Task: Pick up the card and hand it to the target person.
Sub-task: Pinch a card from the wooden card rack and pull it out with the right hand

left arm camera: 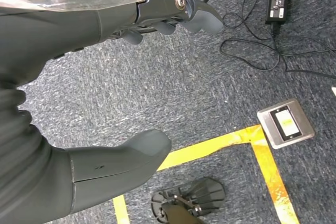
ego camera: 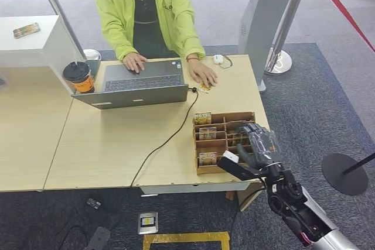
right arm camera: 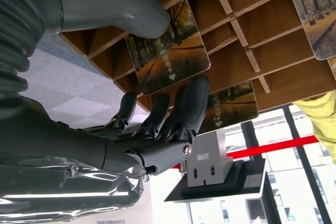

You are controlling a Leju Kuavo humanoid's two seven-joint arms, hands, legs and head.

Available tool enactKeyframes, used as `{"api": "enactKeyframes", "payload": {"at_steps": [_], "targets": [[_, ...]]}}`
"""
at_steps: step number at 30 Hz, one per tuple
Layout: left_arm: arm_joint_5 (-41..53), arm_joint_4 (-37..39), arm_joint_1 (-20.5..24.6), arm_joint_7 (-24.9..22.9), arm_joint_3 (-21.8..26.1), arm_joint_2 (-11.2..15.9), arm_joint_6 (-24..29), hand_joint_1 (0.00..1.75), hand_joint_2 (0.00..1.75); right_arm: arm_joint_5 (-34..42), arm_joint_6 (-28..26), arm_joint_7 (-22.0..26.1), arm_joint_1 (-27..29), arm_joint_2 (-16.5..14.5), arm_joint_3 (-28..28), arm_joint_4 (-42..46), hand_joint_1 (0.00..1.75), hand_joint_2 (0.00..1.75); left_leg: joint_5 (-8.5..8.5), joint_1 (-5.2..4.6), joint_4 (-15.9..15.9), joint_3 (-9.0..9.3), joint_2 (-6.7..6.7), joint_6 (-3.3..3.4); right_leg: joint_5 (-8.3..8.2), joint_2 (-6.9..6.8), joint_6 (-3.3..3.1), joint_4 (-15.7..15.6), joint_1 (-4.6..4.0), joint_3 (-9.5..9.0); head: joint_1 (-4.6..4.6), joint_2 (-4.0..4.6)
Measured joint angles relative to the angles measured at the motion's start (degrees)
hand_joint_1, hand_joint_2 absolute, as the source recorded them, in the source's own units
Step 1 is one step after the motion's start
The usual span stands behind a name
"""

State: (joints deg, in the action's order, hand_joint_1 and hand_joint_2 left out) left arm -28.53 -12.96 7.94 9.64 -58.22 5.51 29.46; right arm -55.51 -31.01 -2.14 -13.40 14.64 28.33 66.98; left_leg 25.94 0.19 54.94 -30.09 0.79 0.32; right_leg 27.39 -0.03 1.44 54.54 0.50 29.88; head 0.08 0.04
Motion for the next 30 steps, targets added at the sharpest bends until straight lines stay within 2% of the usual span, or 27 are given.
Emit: {"api": "enactKeyframes", "payload": {"at_steps": [7,9,22,30], "targets": [[-0.28,0.00,0.00,0.07,0.01,-0.05,0.01,0.00,1.75,-1.85,-0.20,-1.24,-0.48,0.00,0.34,-0.36,1.46,1.75,0.00,0.00,0.00,0.00,0.00,0.00,0.00,0.00,0.00,0.00,0.00,0.00,-0.01,0.00],[-0.31,0.00,-0.01,0.09,0.01,-0.05,0.02,0.00,1.75,-1.93,-0.27,-1.49,-0.61,0.00,0.41,-0.36,1.57,1.75,0.00,0.00,0.00,0.00,0.01,0.00,0.00,0.00,0.00,0.00,0.00,0.00,-0.02,0.00],[-0.48,0.00,-0.04,0.09,0.00,-0.05,0.06,0.00,1.75,-1.76,-0.06,-1.85,-0.26,0.00,0.63,0.85,1.68,1.75,-0.01,0.00,0.00,0.04,-0.03,0.00,-0.01,0.00,0.01,0.00,0.00,-0.02,0.00,0.00],[-0.54,0.00,-0.09,0.16,0.01,-0.04,0.00,0.00,1.75,-1.24,2.57,-2.49,1.02,0.44,-0.06,5.34,1.75,1.75,-0.01,0.00,0.01,0.03,-0.02,0.00,-0.01,0.01,0.01,0.00,0.00,0.00,-0.02,0.00]]}}
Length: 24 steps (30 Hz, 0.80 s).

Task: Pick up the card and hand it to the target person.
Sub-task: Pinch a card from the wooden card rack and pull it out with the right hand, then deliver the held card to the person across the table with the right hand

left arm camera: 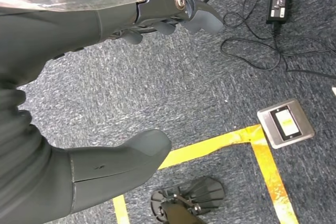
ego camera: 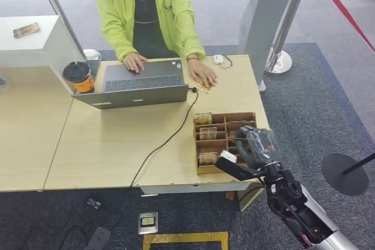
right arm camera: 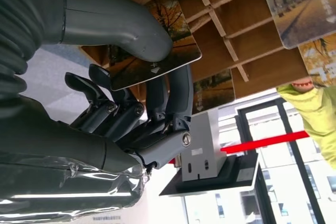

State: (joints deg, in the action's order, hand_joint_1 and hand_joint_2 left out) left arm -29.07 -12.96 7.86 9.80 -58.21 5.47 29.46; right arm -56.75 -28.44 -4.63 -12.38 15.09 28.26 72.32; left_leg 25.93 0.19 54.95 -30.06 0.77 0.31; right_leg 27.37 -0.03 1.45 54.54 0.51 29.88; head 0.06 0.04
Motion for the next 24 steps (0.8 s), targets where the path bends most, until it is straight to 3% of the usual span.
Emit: {"api": "enactKeyframes", "payload": {"at_steps": [14,24], "targets": [[-0.77,0.00,-0.23,0.11,0.01,0.22,0.02,0.00,1.75,2.55,8.23,-1.35,1.13,4.74,-2.46,19.04,1.75,1.75,0.00,0.00,0.00,0.00,-0.01,0.01,-0.02,0.00,0.01,0.00,0.02,-0.01,0.01,0.00],[0.02,0.00,0.07,-0.24,-0.09,0.15,-0.10,0.00,1.75,4.15,13.84,-1.30,-8.15,7.86,-4.15,31.65,1.75,1.75,-0.02,-0.01,0.00,-0.02,-0.05,0.01,-0.04,0.03,-0.02,0.01,0.01,-0.02,-0.01,0.00]]}}
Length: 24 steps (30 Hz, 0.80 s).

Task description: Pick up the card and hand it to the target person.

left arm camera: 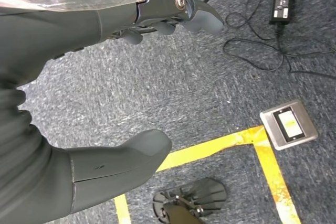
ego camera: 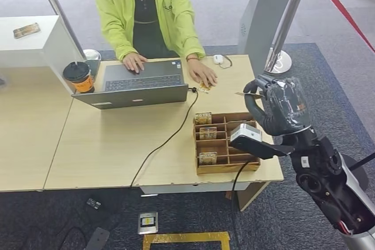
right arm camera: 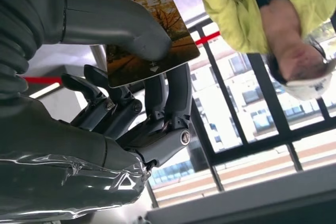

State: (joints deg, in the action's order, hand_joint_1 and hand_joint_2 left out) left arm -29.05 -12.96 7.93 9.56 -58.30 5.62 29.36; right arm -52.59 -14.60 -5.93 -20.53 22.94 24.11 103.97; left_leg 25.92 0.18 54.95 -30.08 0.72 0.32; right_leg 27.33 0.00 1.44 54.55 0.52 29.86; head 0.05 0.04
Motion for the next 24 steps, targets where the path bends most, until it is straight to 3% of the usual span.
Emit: {"api": "enactKeyframes", "payload": {"at_steps": [6,14,19,24], "targets": [[1.54,0.00,1.82,-1.22,-0.46,-0.64,-0.90,0.00,1.75,-3.54,-1.86,1.38,-11.68,-1.32,2.68,-5.68,1.75,1.75,-0.11,0.00,-0.01,-0.13,0.06,-0.01,-0.09,-0.04,-0.02,0.05,-0.01,0.02,0.01,0.00],[3.08,0.00,4.60,-1.91,-1.87,-1.62,-1.84,0.00,1.75,-9.16,-5.90,1.83,-28.92,-9.61,9.77,-30.03,1.75,1.75,-0.30,0.03,-0.01,-0.28,0.39,-0.08,-0.15,-0.28,-0.02,0.13,-0.03,0.09,0.03,0.00],[3.29,0.00,5.09,-2.12,-2.80,-1.73,-2.08,0.00,1.75,-10.97,-4.50,0.42,-35.62,-15.16,13.68,-45.01,1.75,1.75,-0.32,0.06,-0.01,-0.34,0.48,-0.12,-0.14,-0.37,-0.03,0.14,-0.04,0.16,0.04,0.00],[3.30,0.00,5.07,-2.51,-3.19,-1.72,-2.14,0.00,1.75,-12.50,-3.33,-1.90,-38.55,-18.80,16.07,-53.57,1.75,1.75,-0.32,0.07,-0.01,-0.35,0.46,-0.12,-0.14,-0.33,-0.03,0.14,-0.04,0.21,0.05,0.00]]}}
